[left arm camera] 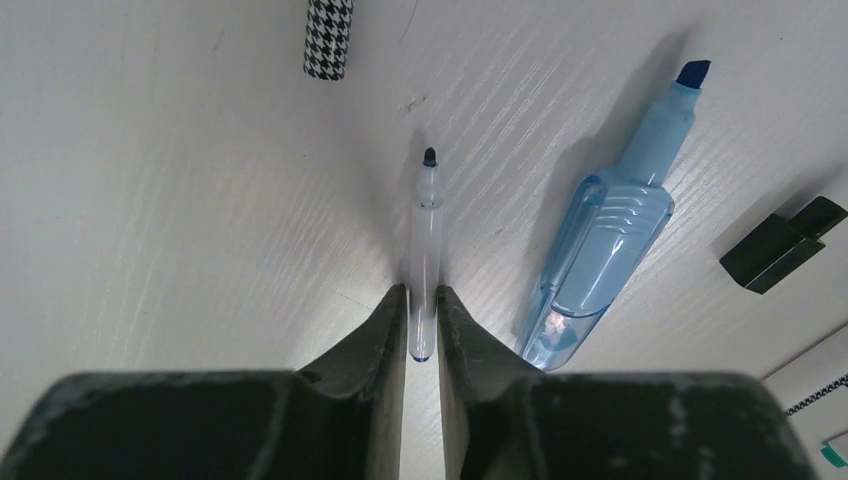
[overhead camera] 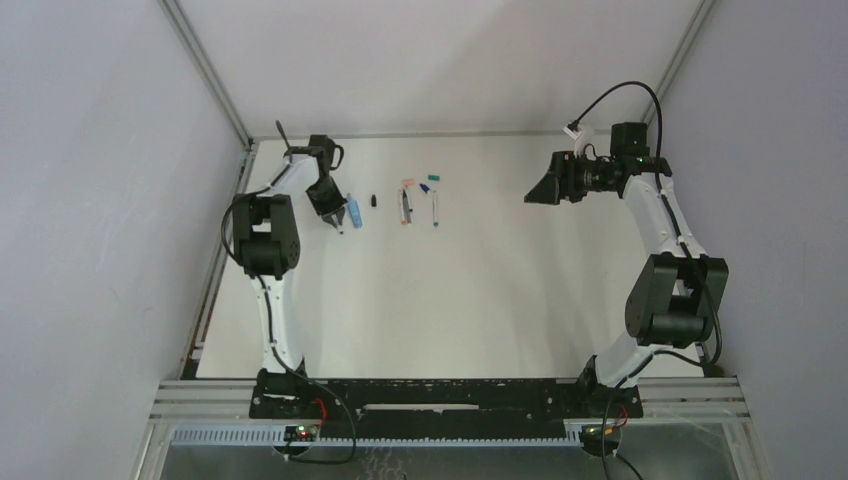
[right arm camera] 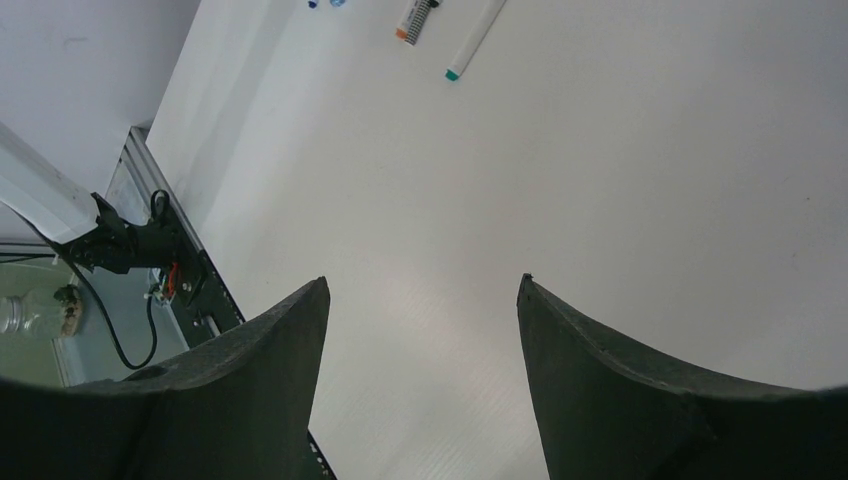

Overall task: Insert the pens into the pen caps
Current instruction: Pick up the pen from the center of the board.

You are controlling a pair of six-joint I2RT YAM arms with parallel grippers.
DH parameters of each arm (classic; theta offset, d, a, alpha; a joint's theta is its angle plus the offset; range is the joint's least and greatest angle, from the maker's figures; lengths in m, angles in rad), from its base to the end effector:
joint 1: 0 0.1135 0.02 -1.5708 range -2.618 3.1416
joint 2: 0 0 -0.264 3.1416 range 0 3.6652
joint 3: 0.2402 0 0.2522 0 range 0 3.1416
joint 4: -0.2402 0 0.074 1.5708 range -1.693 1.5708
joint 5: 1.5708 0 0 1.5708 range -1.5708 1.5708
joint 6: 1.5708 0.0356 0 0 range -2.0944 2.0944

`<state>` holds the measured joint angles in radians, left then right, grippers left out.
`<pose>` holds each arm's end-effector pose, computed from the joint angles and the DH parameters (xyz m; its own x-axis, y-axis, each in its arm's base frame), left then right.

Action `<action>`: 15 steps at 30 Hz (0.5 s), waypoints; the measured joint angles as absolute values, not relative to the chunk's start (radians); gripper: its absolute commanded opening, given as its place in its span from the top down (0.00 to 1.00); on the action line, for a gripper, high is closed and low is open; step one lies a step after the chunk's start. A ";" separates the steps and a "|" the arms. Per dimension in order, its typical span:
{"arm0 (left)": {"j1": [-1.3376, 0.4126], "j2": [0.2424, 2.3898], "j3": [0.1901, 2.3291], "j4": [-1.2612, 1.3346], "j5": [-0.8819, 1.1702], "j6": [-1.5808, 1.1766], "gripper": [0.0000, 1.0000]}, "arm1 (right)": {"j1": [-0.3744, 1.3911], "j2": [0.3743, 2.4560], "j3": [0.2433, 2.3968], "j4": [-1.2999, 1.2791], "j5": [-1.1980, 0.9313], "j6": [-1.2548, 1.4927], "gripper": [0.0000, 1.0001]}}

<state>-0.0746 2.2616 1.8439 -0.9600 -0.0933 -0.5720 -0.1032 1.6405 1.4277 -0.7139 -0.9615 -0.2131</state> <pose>0.4564 -0.0308 0.1650 -0.8534 -0.4767 -0.2108 -0.4824 0.8756 -0.0270 0.3483 -0.0067 0.3083 -0.6863 -0.0506 -0.7256 -0.5893 0.6234 0.5139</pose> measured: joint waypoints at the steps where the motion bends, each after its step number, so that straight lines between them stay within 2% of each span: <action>1: -0.075 2.262 1.844 -0.960 -0.093 -0.574 0.84 | -0.104 1.640 1.428 -0.714 -0.964 -0.213 0.24; 9: -0.088 2.241 1.803 -0.951 -0.058 -0.576 0.95 | -0.117 1.625 1.428 -0.714 -0.982 -0.206 0.24; 15: -0.132 2.136 1.632 -0.902 -0.040 -0.577 1.00 | -0.121 1.620 1.428 -0.714 -0.990 -0.202 0.24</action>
